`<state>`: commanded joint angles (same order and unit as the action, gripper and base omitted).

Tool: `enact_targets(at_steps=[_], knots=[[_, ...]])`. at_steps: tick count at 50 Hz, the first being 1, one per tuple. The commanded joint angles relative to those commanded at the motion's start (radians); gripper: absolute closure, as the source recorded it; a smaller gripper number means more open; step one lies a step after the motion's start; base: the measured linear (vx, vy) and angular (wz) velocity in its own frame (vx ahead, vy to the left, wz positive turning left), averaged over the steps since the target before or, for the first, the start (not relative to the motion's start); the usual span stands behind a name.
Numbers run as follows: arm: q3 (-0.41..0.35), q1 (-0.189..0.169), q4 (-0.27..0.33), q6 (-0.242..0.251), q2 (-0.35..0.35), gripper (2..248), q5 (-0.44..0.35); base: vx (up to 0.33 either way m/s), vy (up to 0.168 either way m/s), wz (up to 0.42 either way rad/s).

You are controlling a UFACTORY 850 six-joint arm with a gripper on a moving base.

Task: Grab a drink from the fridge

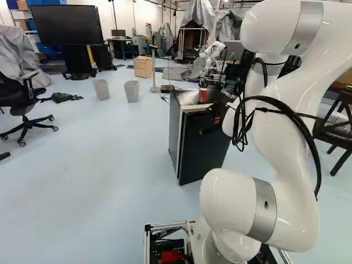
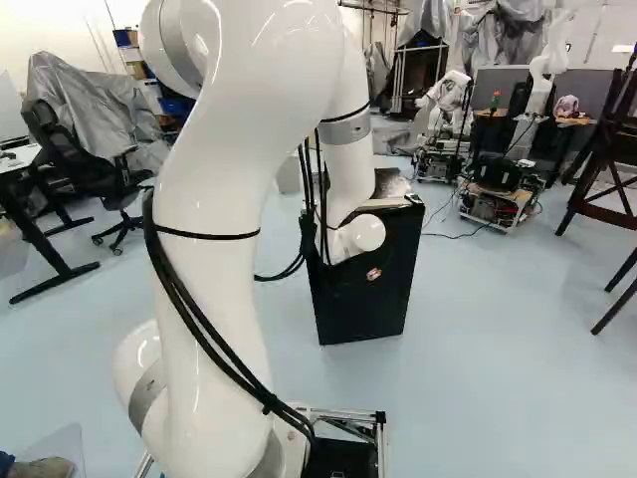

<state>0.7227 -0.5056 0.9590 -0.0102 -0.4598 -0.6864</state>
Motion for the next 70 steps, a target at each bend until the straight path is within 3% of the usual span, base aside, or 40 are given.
enact_targets(at_steps=[31,70], knots=[[0.035,0.024,0.0,0.0,-0.024,3,0.0,0.0,0.0,0.0],[0.014,0.018,0.0,0.0,-0.01,3,-0.001,0.0,0.0,0.0]])
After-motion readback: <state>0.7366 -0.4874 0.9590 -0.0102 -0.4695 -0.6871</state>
